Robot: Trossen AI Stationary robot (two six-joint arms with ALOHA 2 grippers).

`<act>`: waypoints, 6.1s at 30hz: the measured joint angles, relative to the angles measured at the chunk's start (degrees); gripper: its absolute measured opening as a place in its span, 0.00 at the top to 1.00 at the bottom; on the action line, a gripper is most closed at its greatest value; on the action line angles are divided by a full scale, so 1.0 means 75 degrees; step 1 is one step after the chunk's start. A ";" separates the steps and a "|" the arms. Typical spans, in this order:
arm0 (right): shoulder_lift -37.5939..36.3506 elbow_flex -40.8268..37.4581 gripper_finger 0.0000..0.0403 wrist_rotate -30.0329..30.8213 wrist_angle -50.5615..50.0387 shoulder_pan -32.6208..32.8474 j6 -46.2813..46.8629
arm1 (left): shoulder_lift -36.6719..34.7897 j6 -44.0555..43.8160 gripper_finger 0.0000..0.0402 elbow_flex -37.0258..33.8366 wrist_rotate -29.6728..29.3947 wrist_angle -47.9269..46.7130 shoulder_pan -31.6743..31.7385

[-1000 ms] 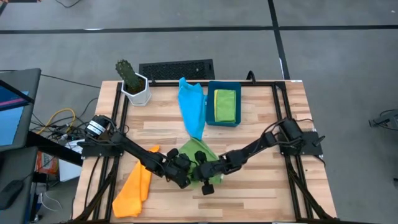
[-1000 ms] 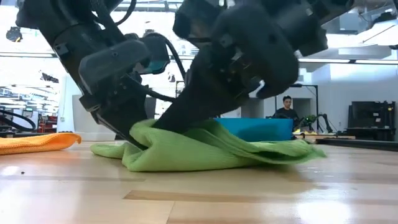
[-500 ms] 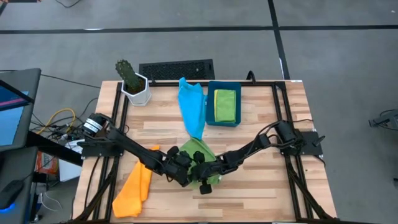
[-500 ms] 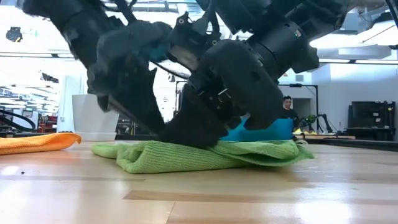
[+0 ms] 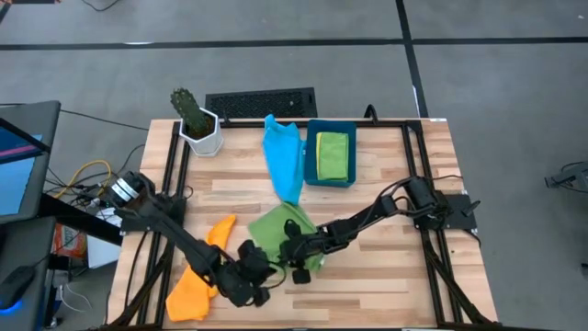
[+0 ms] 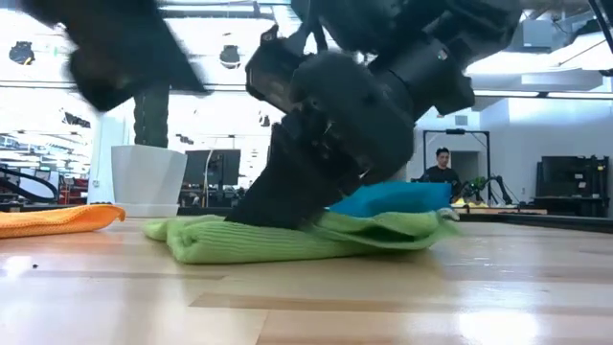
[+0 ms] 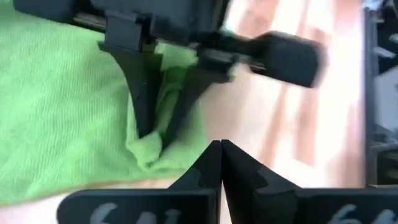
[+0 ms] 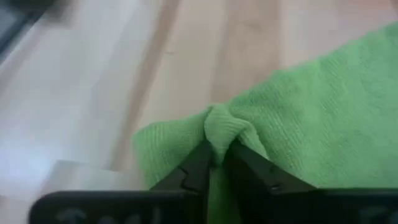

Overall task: Fold microfiber towels
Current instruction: Fold the green towel

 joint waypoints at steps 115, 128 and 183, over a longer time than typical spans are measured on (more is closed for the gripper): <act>-0.2878 -0.1986 0.53 0.1700 -0.3263 0.1119 -0.3203 | 0.1721 0.0059 1.00 0.0012 -0.0232 0.0799 0.0213; -0.2878 -0.2432 0.53 0.1998 -0.3003 0.1252 -0.3322 | 0.1730 0.0044 1.00 0.0012 -0.0203 0.0778 0.0210; -0.3359 -0.2426 0.85 -0.1702 -0.3147 -0.1136 -0.0303 | 0.1745 -0.0737 1.00 0.0006 0.0169 0.0869 -0.0183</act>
